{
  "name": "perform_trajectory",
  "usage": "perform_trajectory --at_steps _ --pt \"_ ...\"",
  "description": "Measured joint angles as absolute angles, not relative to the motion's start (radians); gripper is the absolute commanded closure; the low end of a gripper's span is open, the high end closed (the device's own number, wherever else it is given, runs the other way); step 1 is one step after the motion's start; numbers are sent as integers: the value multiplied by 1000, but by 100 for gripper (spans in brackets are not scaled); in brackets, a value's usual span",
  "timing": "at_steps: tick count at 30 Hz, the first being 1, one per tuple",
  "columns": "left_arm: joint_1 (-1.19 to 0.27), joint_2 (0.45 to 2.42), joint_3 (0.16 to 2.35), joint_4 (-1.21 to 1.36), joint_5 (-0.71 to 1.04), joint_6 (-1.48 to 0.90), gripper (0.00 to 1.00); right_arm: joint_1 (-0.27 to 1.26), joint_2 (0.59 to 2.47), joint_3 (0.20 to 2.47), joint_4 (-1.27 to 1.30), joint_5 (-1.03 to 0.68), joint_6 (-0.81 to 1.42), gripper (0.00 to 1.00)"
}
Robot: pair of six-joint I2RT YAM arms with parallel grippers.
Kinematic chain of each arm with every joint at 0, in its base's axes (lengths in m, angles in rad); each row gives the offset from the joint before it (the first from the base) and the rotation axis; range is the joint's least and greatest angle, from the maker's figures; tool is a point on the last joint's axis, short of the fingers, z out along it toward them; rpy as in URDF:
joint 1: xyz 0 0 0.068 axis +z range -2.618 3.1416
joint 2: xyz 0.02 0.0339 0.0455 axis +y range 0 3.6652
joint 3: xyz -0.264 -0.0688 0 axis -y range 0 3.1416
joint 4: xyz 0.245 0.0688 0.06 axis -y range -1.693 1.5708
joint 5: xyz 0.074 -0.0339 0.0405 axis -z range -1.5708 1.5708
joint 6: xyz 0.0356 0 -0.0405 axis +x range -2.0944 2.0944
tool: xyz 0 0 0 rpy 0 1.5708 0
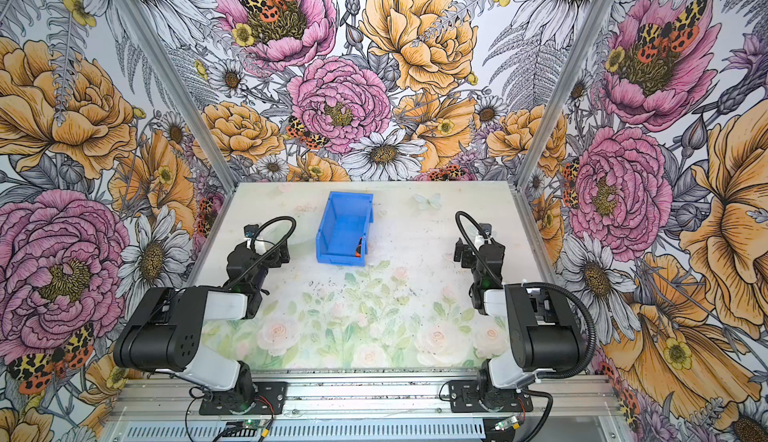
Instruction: Put the screwdriver in the bin
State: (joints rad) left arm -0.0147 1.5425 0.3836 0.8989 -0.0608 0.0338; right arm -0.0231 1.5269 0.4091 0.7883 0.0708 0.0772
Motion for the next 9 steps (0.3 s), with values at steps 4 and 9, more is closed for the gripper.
perform_trajectory --at_steps 4,9 --pt "-20 1542 381 909 -70 36 1 -27 1527 409 799 55 77 1" --pt "-37 1543 365 932 -89 49 1 -27 1527 409 799 54 77 1"
